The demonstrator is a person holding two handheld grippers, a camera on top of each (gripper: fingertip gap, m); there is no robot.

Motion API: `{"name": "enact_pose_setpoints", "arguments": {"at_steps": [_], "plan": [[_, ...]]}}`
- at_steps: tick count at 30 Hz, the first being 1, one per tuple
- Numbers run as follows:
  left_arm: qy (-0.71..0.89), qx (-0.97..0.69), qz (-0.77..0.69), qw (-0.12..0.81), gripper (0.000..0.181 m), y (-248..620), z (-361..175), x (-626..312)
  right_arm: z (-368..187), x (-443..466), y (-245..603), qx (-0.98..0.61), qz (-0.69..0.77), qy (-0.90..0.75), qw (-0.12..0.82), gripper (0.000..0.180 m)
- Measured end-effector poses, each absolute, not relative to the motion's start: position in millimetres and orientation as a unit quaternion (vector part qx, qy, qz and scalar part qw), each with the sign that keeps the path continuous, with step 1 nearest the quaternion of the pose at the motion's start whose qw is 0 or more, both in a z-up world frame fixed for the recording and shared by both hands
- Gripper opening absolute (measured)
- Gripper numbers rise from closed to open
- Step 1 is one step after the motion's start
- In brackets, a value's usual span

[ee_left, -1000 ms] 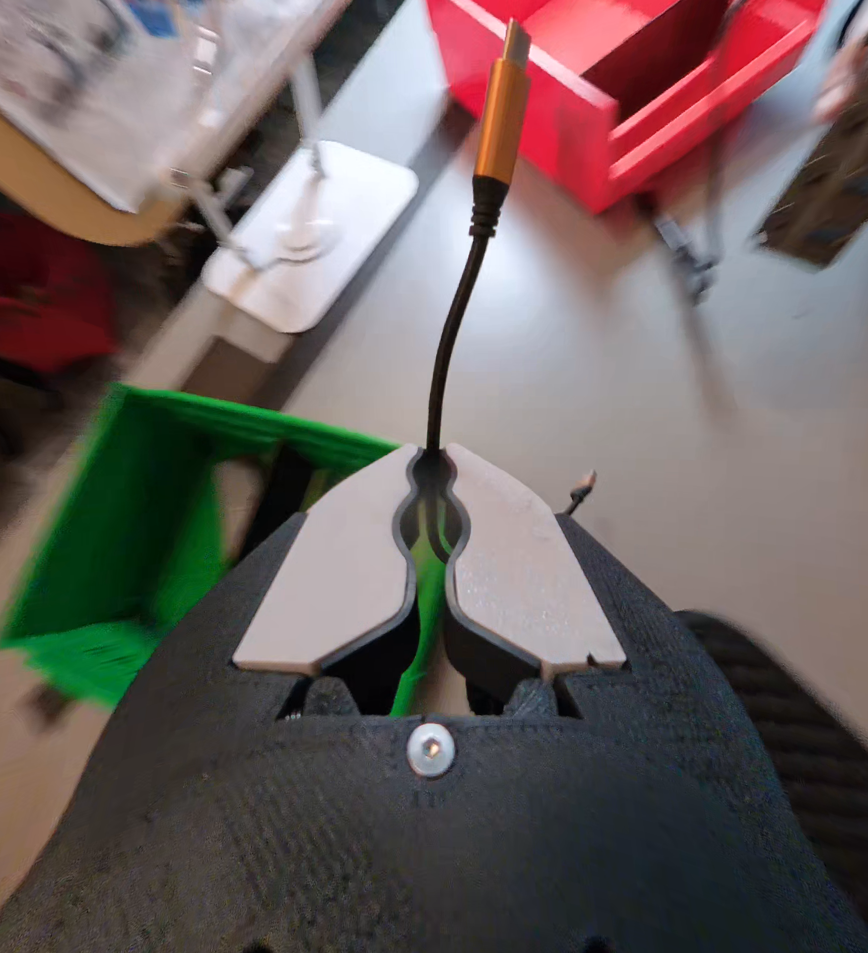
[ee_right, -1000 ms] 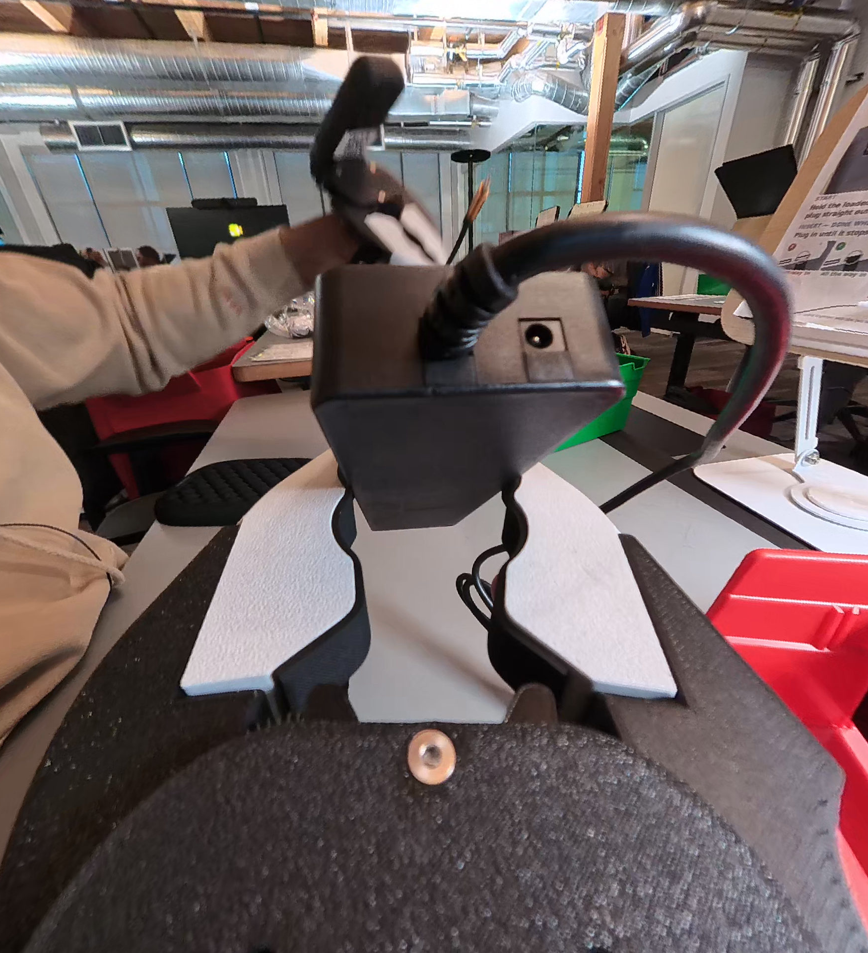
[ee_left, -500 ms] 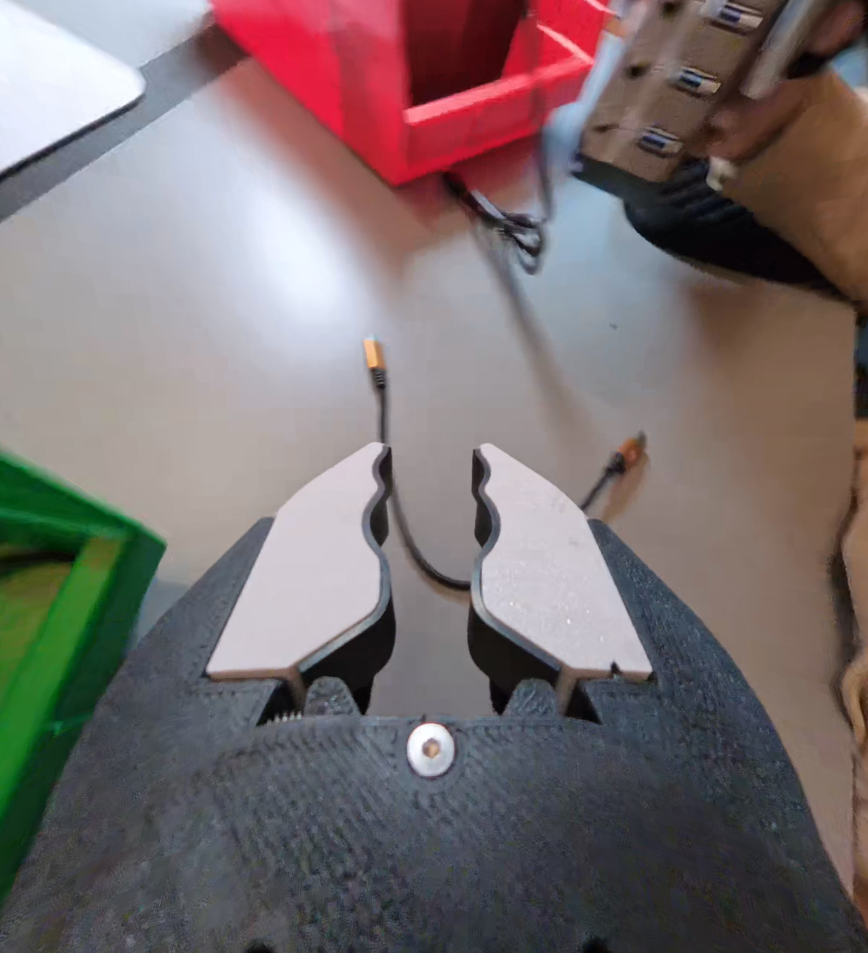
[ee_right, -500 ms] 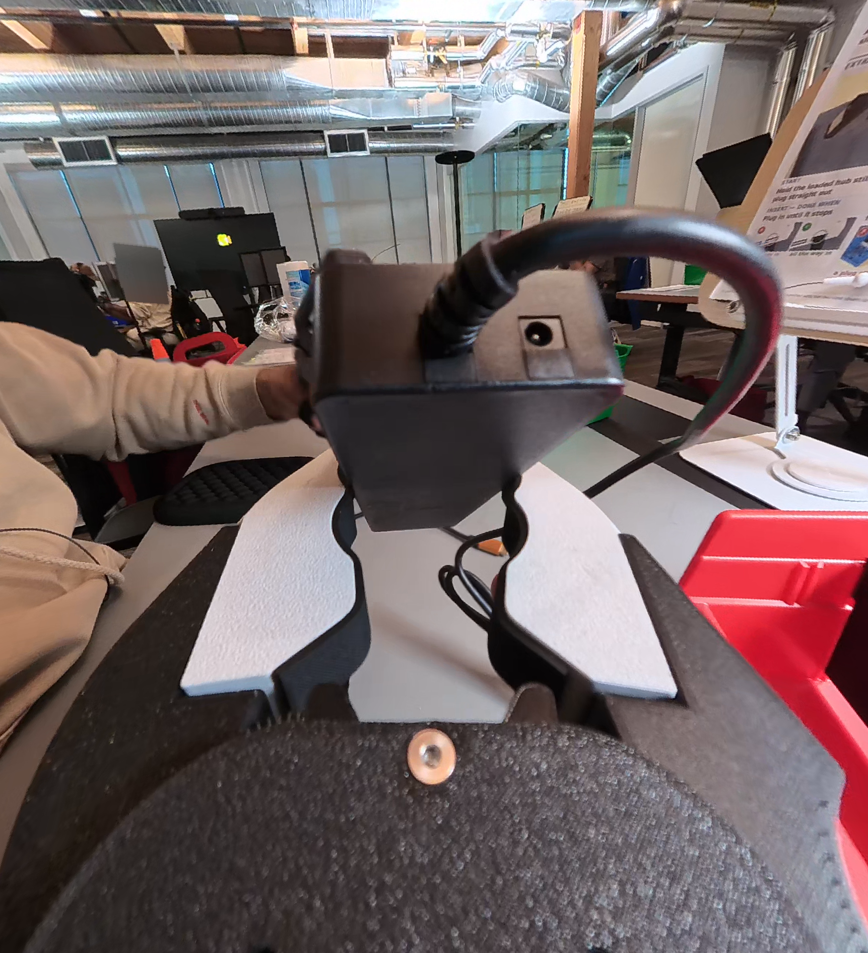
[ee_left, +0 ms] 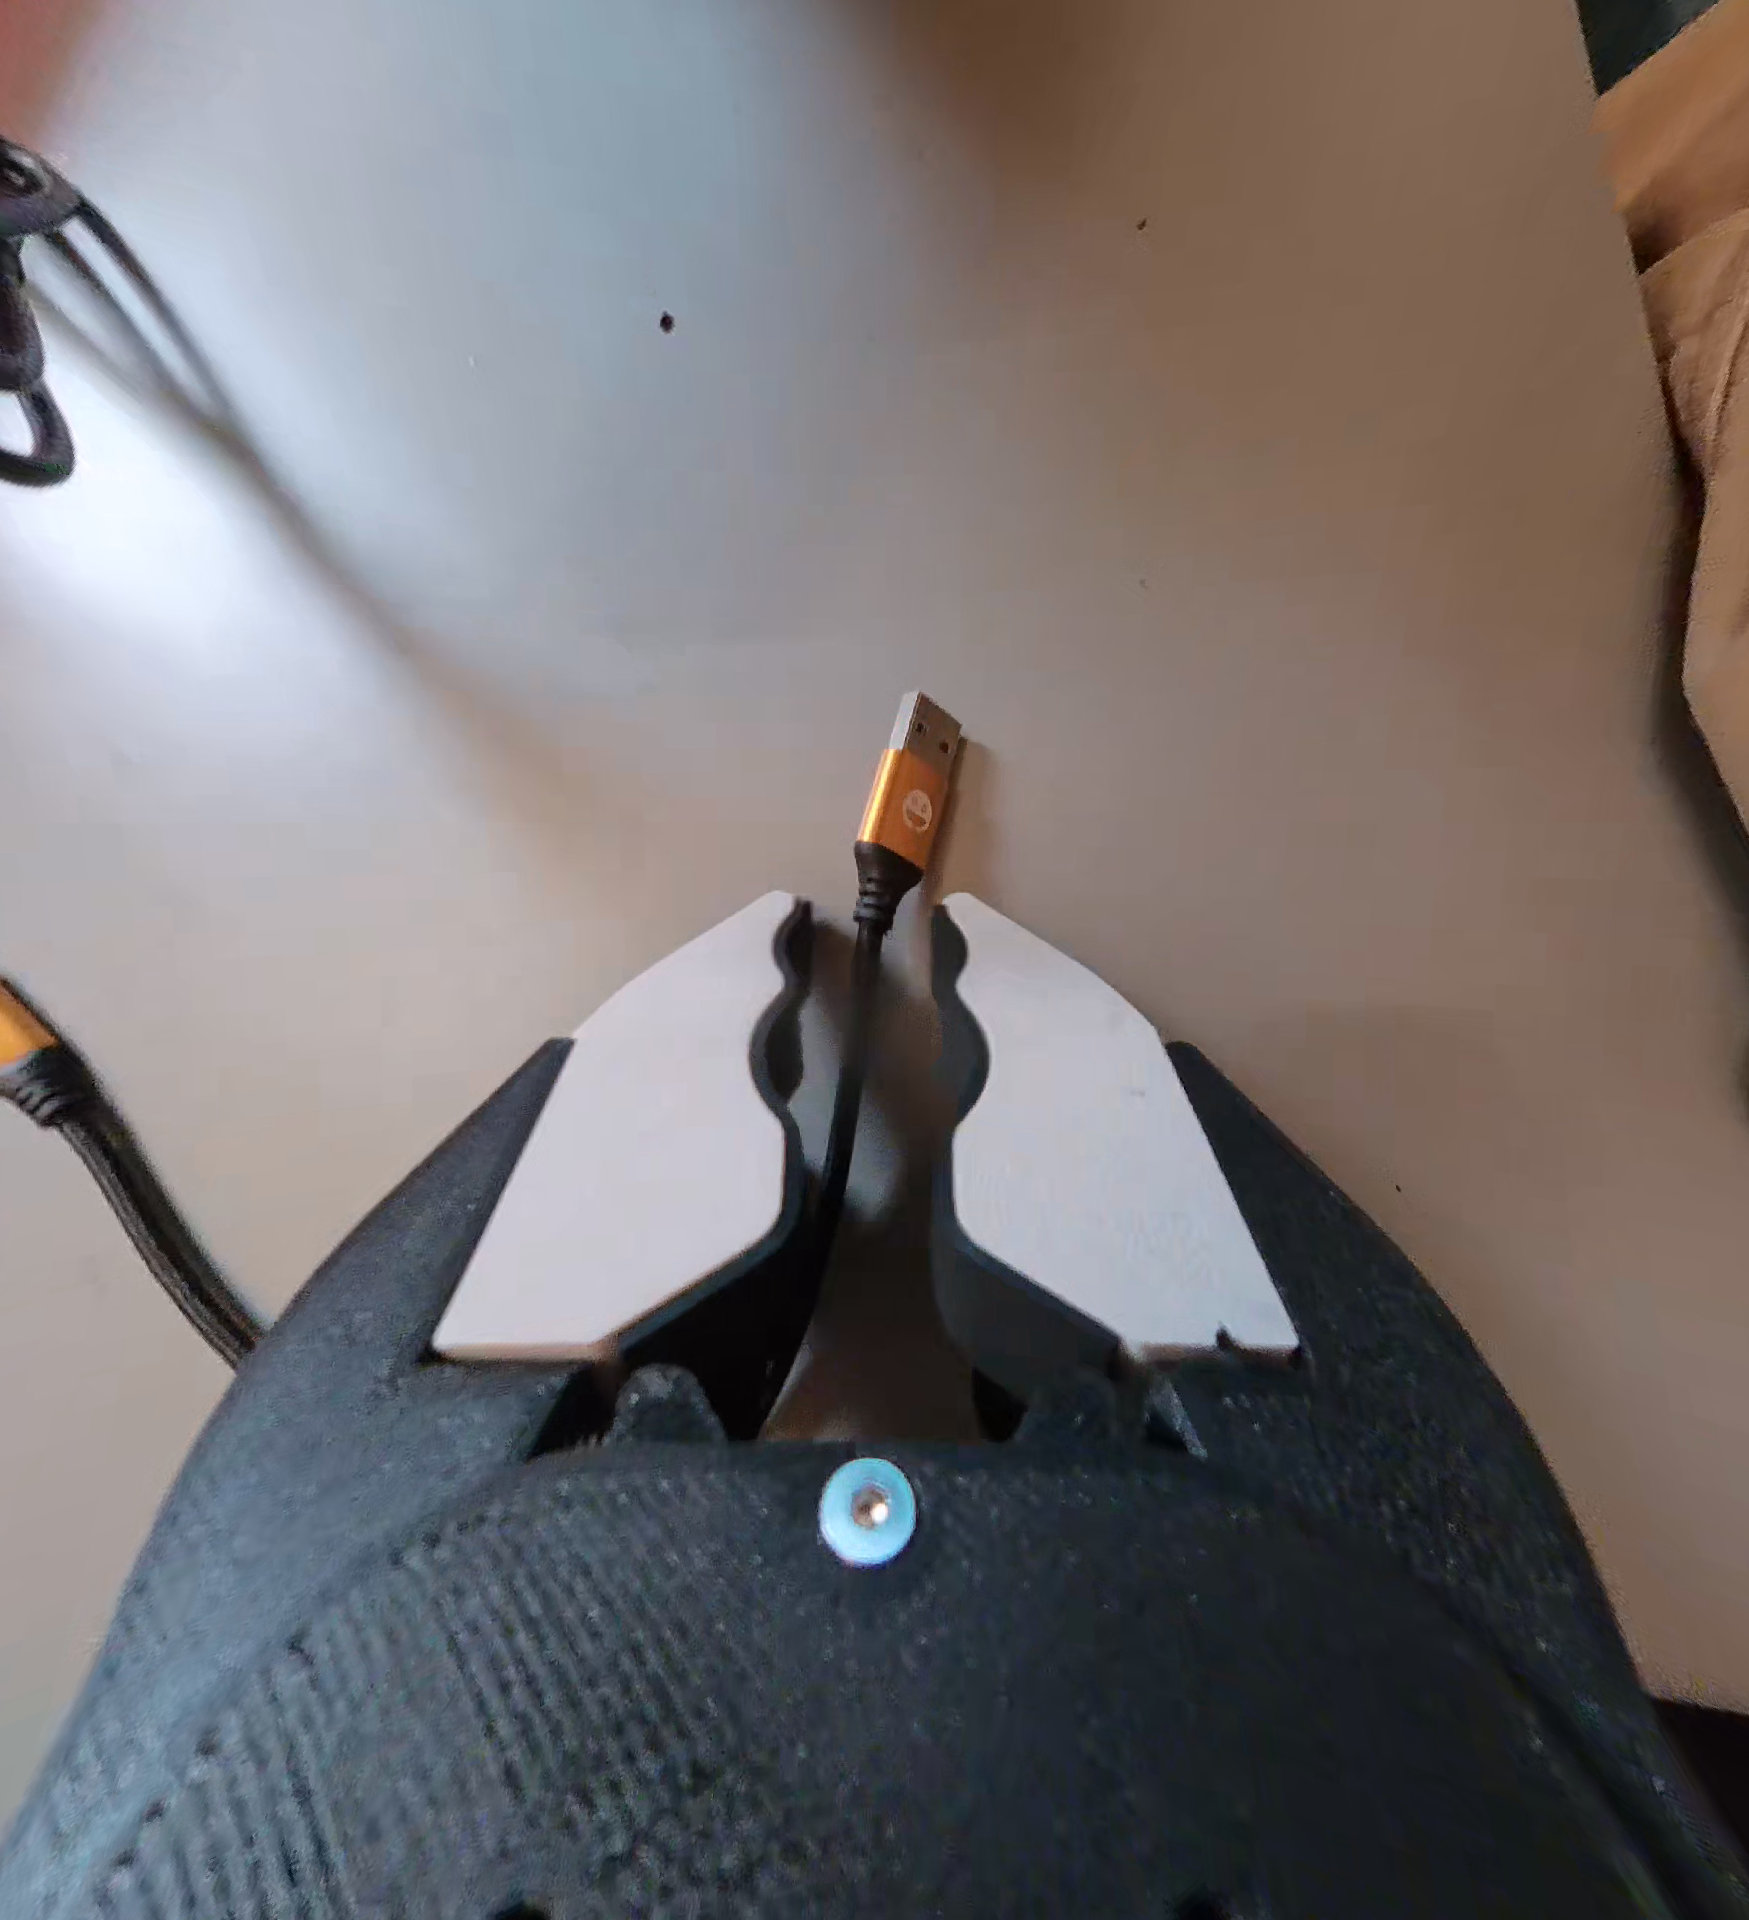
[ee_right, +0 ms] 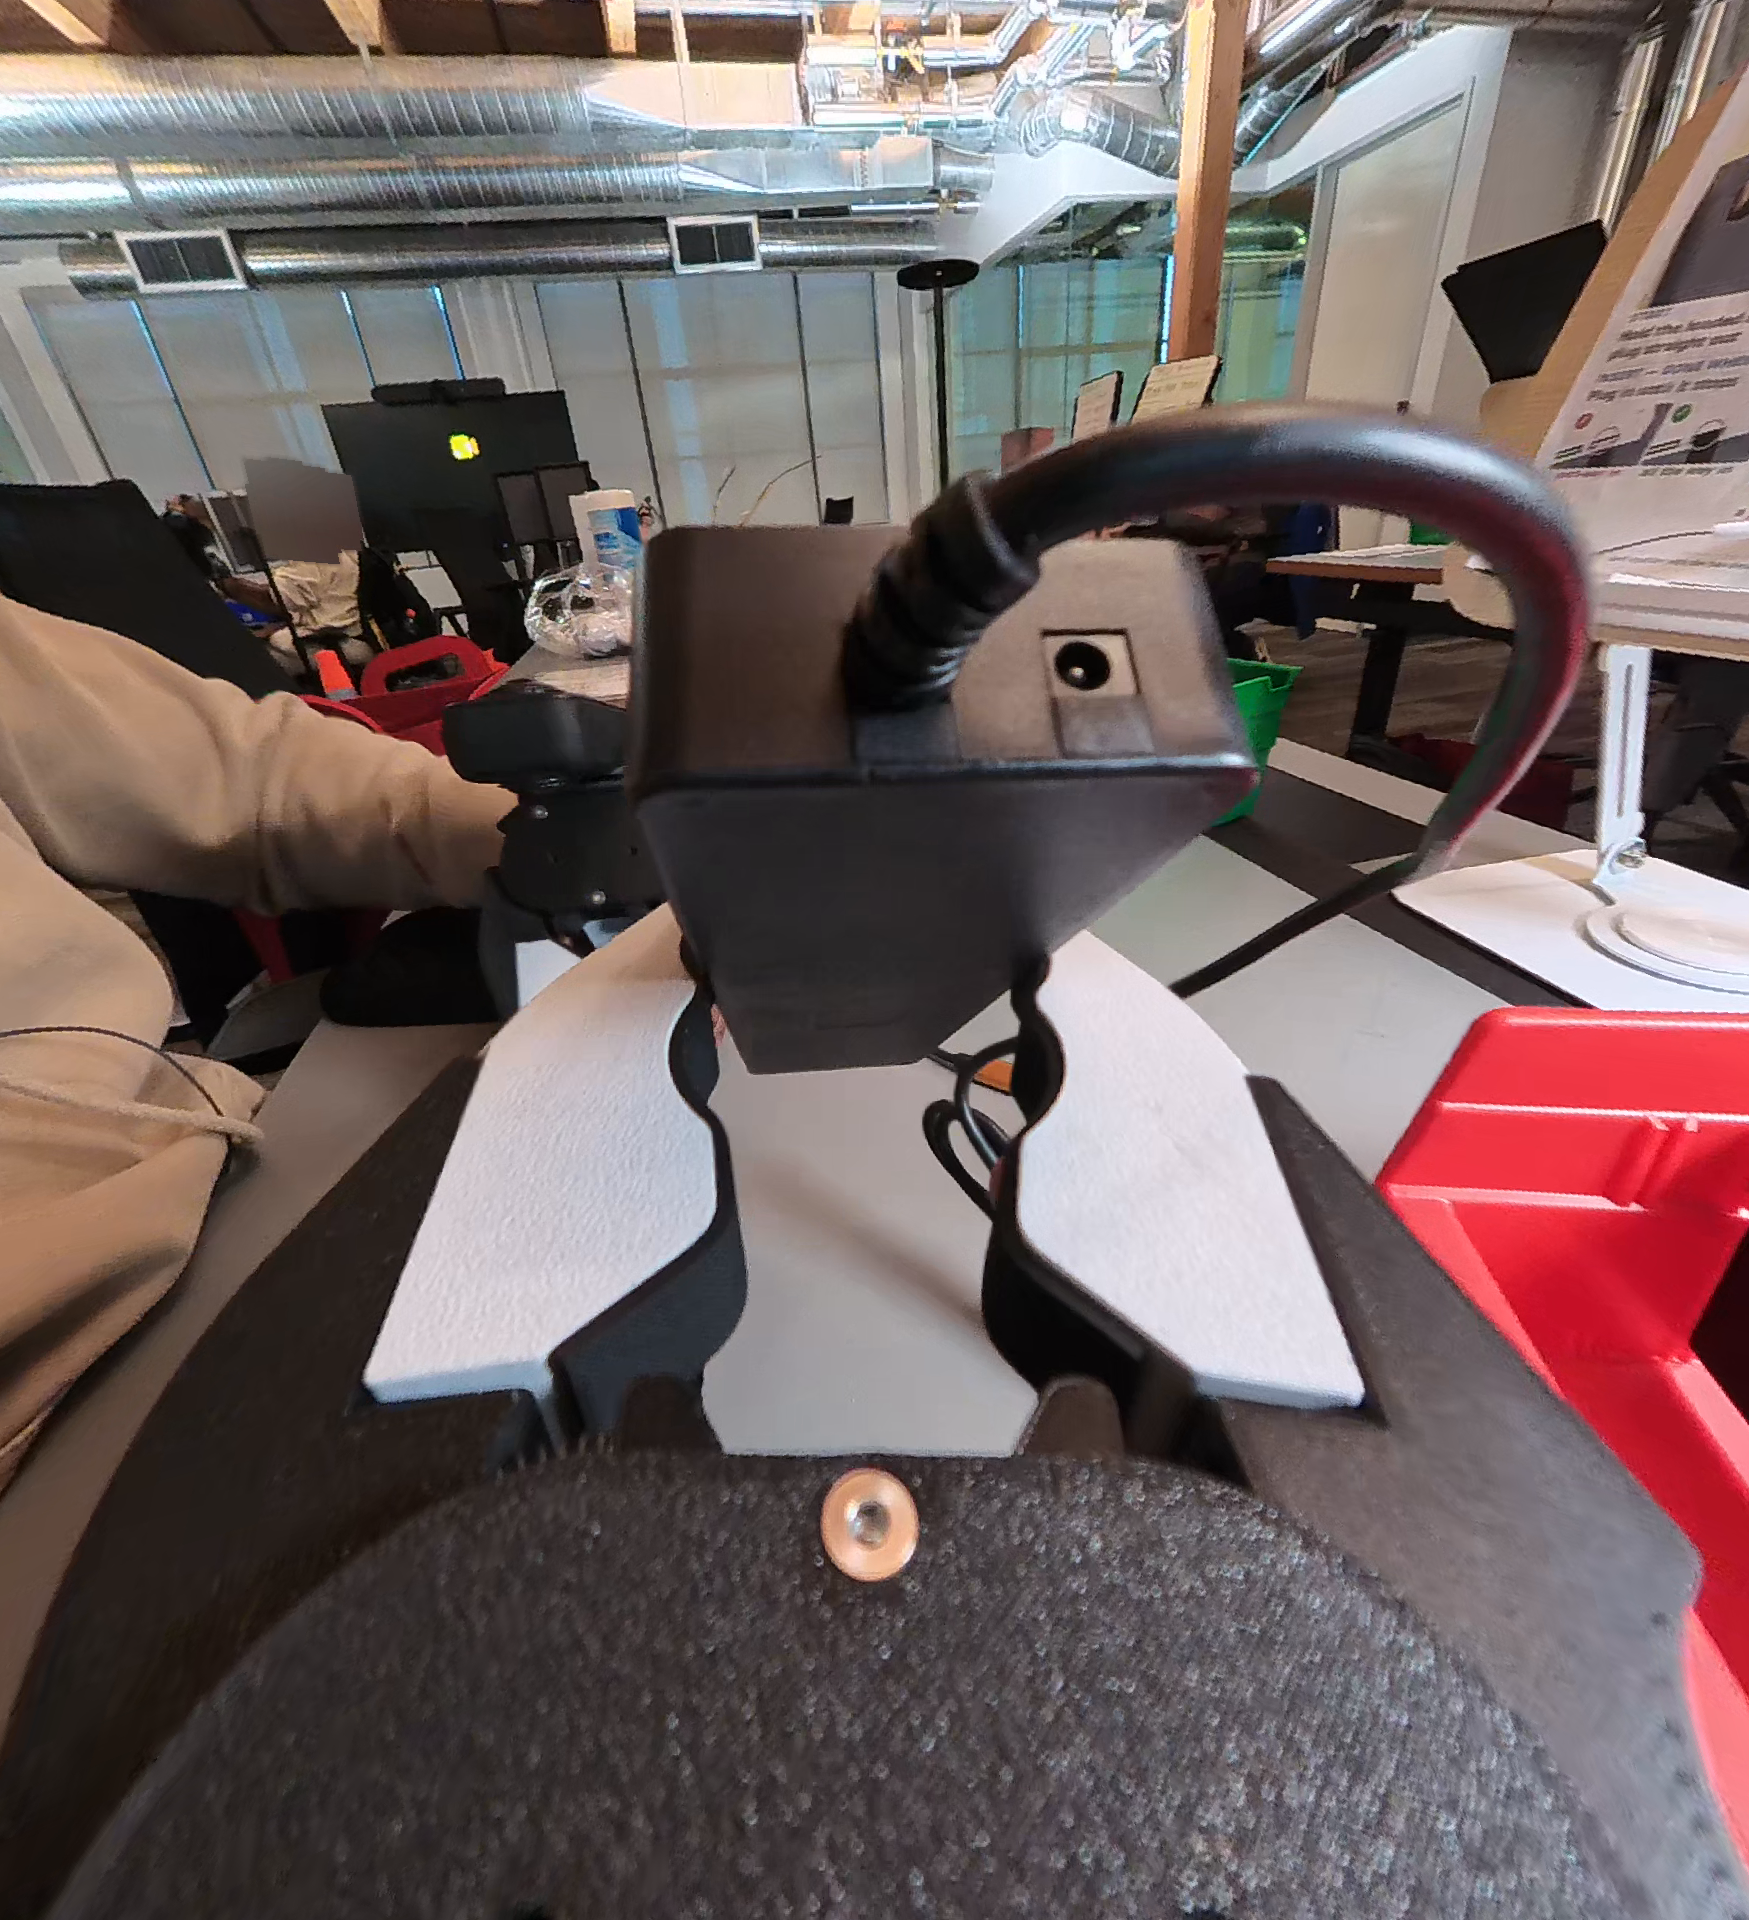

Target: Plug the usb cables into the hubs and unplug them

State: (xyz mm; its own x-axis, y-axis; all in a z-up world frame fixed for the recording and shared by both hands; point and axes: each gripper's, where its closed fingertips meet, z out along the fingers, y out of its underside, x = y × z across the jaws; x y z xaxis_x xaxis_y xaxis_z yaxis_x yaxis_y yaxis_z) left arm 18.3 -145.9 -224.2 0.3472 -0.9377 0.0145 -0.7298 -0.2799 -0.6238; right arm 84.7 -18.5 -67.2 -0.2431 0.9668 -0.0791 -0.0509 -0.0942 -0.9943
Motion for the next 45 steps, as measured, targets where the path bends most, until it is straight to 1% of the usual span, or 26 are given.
{"name": "enact_pose_setpoints", "arguments": {"at_steps": [1, 2, 7, 12, 17, 22, 26, 31, 34, 36, 39, 42, 45], "plan": [[0.542, -0.773, -0.196, 0.266, 0.012, -145.5, -224.5, 19.3, -67.5, 84.7, -19.9, -0.439, 0.595, -0.521, 0.426, 0.054], [0.543, -0.771, -0.197, 0.269, 0.008, -143.8, -223.9, 20.1, -67.8, 84.5, -20.8, -0.438, 0.596, -0.523, 0.424, 0.055], [0.463, -0.781, -0.23, 0.352, 0.007, -115.8, -198.2, 13.7, -68.5, 86.0, -27.5, -0.419, 0.61, -0.531, 0.413, 0.054], [0.41, -0.763, -0.208, 0.454, 0.007, -100.2, -164.4, -7.0, -72.1, 85.1, -35.0, -0.409, 0.619, -0.541, 0.396, 0.054], [0.392, -0.737, -0.209, 0.509, 0.007, -101.3, -143.9, -8.7, -79.0, 80.2, -41.6, -0.411, 0.62, -0.55, 0.381, 0.054], [0.411, -0.698, -0.145, 0.568, 0.007, -101.7, -127.9, -7.8, -87.5, 73.8, -49.3, -0.419, 0.608, -0.565, 0.369, 0.054], [0.435, -0.678, -0.072, 0.588, 0.007, -101.2, -126.6, -6.2, -94.6, 68.1, -56.7, -0.427, 0.597, -0.578, 0.356, 0.054], [0.454, -0.668, -0.026, 0.589, 0.007, -100.1, -131.1, -3.3, -94.9, 66.3, -66.3, -0.421, 0.6, -0.585, 0.347, 0.054], [0.454, -0.679, -0.041, 0.575, 0.006, -101.1, -136.6, 0.2, -94.6, 66.5, -67.9, -0.419, 0.602, -0.586, 0.345, 0.054], [0.43, -0.703, -0.111, 0.555, 0.007, -104.3, -137.2, 6.7, -94.1, 66.7, -68.6, -0.417, 0.604, -0.586, 0.344, 0.054], [0.367, -0.738, -0.273, 0.496, 0.007, -111.4, -129.0, 21.8, -93.7, 67.3, -70.0, -0.41, 0.604, -0.589, 0.347, 0.054], [0.305, -0.755, -0.416, 0.405, 0.007, -117.7, -116.8, 34.6, -93.7, 68.0, -73.0, -0.399, 0.6, -0.598, 0.351, 0.054], [0.273, -0.763, -0.489, 0.322, 0.007, -119.4, -112.1, 43.4, -96.3, 67.7, -75.1, -0.392, 0.583, -0.613, 0.36, 0.054]]}}
